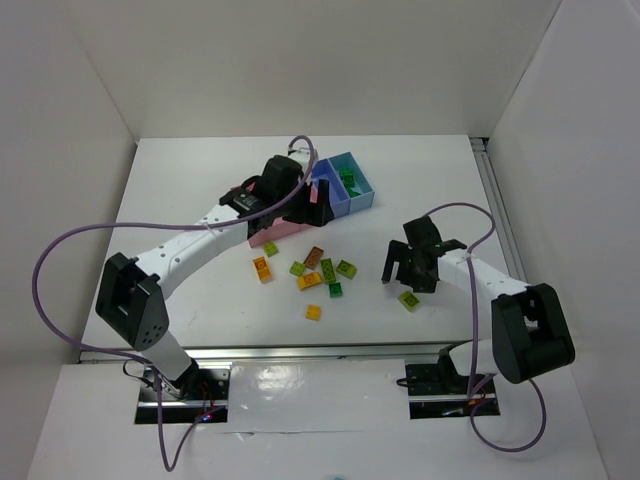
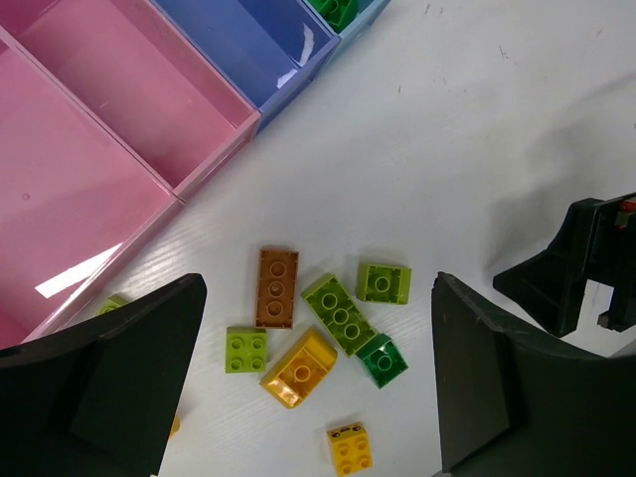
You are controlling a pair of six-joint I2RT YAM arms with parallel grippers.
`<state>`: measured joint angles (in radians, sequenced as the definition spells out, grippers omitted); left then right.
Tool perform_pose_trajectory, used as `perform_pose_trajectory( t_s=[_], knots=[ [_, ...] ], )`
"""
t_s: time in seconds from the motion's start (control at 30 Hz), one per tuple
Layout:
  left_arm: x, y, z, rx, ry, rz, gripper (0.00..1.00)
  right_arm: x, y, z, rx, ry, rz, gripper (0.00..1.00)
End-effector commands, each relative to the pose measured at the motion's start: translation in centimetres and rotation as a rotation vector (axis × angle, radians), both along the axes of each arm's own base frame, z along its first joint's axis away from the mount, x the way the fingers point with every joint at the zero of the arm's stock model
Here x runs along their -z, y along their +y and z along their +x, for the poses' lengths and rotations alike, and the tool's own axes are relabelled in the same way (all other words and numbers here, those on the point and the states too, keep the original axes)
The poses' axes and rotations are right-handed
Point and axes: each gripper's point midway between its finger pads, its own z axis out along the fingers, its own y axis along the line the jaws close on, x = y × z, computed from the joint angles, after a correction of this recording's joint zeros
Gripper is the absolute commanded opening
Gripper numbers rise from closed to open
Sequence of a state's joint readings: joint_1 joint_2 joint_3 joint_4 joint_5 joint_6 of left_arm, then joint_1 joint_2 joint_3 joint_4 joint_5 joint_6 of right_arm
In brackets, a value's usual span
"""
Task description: Sort the legos into containers by color
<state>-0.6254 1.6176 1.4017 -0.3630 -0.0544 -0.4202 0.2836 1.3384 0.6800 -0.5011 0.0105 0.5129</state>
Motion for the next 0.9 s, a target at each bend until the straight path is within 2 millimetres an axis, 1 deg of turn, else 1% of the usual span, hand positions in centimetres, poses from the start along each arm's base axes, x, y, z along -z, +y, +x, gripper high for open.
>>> perform_pose_trajectory(
  t_s=[0.0, 0.03, 0.07, 0.1, 0.17, 0.2, 0.27, 0.33, 0.4, 0.47, 0.5, 0.53, 0.57, 0.6, 0.67, 0.7, 0.73, 0.77, 0.87],
  knots=[
    [-1.0, -1.0, 0.7, 0.022, -0.036, -0.024, 0.94, -0.3, 0.5, -0.5, -0.025, -0.007, 0.018, 0.91],
    [-1.0, -1.0, 0.7, 0.022, -0.036, -0.024, 0.94, -0.2, 0.4, -0.9, -0.025, 0.007, 0.014, 0.91],
    [-1.4, -1.0, 0.8, 0.022, -0.043, -0.03, 0.94, -0.4, 0.4, -0.8, -0.025, -0.001, 0.016, 0.91],
    [-1.4, -1.0, 0.8, 0.022, -0.043, -0.03, 0.94, -0.1, 0.4, -1.5, -0.035, 0.021, 0.01, 0.91],
    [-1.4, -1.0, 0.8, 0.022, -0.043, -0.03, 0.94, -0.4, 1.2, -1.7, -0.048, 0.019, 0.04, 0.91],
    [-1.0, -1.1, 0.9, 0.022, -0.036, -0.024, 0.94, -0.1, 1.5, -2.4, -0.051, 0.044, 0.046, 0.91],
    [-1.0, -1.1, 0.9, 0.022, -0.036, -0.024, 0.94, 0.0, 1.5, -2.7, -0.042, 0.052, 0.04, 0.91],
    [-0.8, -1.0, 0.8, 0.022, -0.028, -0.019, 0.94, 0.0, 1.7, -3.3, -0.041, 0.066, 0.031, 0.91],
    [-0.6, -1.2, 1.1, 0.022, -0.021, -0.014, 0.94, 0.1, 2.0, -4.2, -0.039, 0.095, 0.021, 0.91],
    [-0.4, -1.1, 0.9, 0.022, -0.013, -0.008, 0.94, 0.0, 2.3, -4.7, -0.043, 0.097, 0.013, 0.91],
    [-0.4, -1.1, 0.9, 0.022, -0.013, -0.008, 0.94, 0.0, 2.2, -4.6, -0.04, 0.094, 0.005, 0.91],
    [-0.4, -1.1, 0.9, 0.022, -0.013, -0.008, 0.94, -0.2, 2.6, -4.7, -0.041, 0.097, 0.009, 0.91],
    [-0.4, -1.1, 0.9, 0.022, -0.013, -0.008, 0.94, 0.1, 2.4, -5.2, -0.035, 0.119, -0.012, 0.91],
    [-0.4, -1.1, 0.9, 0.022, -0.013, -0.008, 0.94, 0.2, 2.2, -5.1, -0.03, 0.123, -0.03, 0.91],
    [-0.4, -0.8, 1.2, 0.013, -0.013, -0.008, 0.94, 0.2, 2.4, -5.4, -0.029, 0.131, -0.052, 0.91],
    [-0.4, -0.8, 1.2, 0.013, -0.013, -0.008, 0.94, 0.3, 2.1, -5.6, -0.017, 0.138, -0.066, 0.88],
    [-0.4, -0.8, 1.2, 0.013, -0.013, -0.008, 0.94, 0.0, 2.3, -5.4, -0.017, 0.126, -0.069, 0.86],
    [0.0, -0.8, 1.2, 0.013, -0.006, -0.003, 0.94, 0.1, 2.2, -5.6, -0.008, 0.136, -0.071, 0.84],
    [0.3, -0.8, 1.3, 0.019, 0.0, 0.01, 0.94, 0.3, 2.2, -5.9, 0.005, 0.149, -0.081, 0.81]
  ],
)
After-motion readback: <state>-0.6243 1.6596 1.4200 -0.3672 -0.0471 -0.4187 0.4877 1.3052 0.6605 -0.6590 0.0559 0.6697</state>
